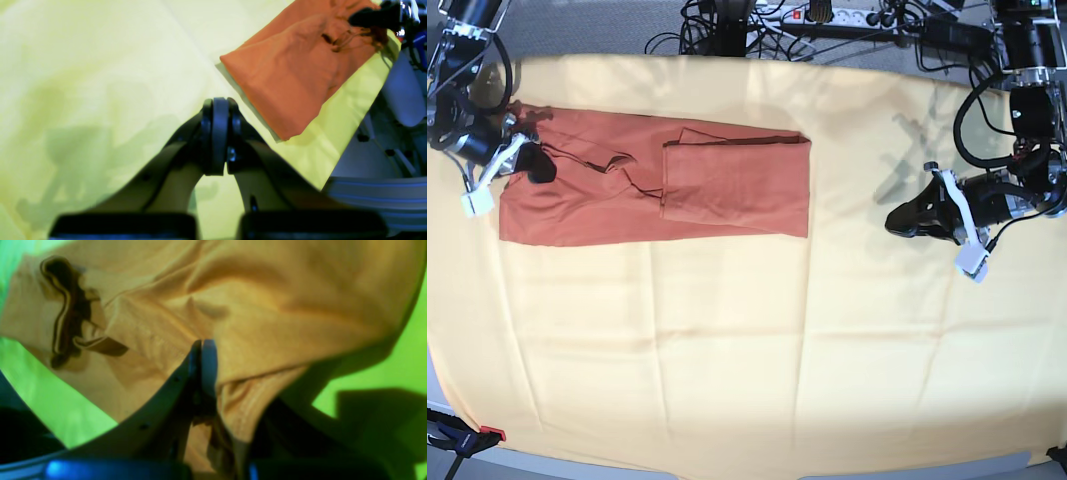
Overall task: Fold the T-shirt properly
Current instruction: 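Fold the strip end with the right gripper over onto the folded bundle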
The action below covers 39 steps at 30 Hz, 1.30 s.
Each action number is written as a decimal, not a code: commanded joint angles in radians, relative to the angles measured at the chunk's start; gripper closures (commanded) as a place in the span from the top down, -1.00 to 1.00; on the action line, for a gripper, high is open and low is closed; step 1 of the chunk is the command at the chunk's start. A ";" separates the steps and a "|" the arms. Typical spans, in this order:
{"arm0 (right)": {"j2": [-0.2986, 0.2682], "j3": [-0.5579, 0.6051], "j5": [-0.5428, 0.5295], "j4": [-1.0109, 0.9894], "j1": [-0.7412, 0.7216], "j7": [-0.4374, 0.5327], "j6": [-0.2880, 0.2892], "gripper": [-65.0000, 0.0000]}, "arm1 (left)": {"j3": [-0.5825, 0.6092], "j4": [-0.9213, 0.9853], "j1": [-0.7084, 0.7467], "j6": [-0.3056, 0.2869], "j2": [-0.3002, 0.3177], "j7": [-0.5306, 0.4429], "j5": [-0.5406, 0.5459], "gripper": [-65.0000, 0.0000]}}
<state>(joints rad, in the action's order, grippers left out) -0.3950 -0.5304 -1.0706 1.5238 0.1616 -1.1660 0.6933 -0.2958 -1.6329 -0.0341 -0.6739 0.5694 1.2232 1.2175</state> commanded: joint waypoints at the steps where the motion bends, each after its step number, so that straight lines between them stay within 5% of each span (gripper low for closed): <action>1: -0.040 -0.008 0.008 0.014 -0.016 0.021 0.005 -1.00 | -0.009 -0.015 -0.019 -0.006 0.031 -0.018 0.026 -1.00; 11: -0.158 -0.009 0.163 0.024 -0.040 0.021 -0.052 -1.00 | -0.016 -0.015 -0.018 -0.006 0.088 -0.018 0.022 -1.00; 17: -0.138 -0.011 0.007 0.102 -0.040 -0.046 -0.040 -1.00 | -0.015 -0.014 -0.012 -0.006 0.088 -0.017 0.023 -1.00; 24: 0.023 -0.011 -0.397 0.226 -0.040 -0.230 0.005 -1.00 | -0.015 -0.014 -0.013 -0.006 0.088 -0.011 0.022 -1.00; 32: 0.247 0.002 -0.413 0.361 -0.039 -0.230 0.005 -1.00 | -0.015 -0.014 -0.013 -0.006 0.088 -0.011 0.023 -1.00; 39: 0.354 0.178 -0.413 0.362 -0.021 -0.230 0.005 -1.00 | -0.015 -0.014 -0.013 -0.006 0.088 -0.011 0.027 -1.00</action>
<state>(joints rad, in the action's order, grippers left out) -0.0368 -0.3485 -1.4471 1.8660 0.1543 -1.4185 0.6975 -0.3008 -1.6329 -0.0303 -0.6739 0.6350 1.2304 1.2209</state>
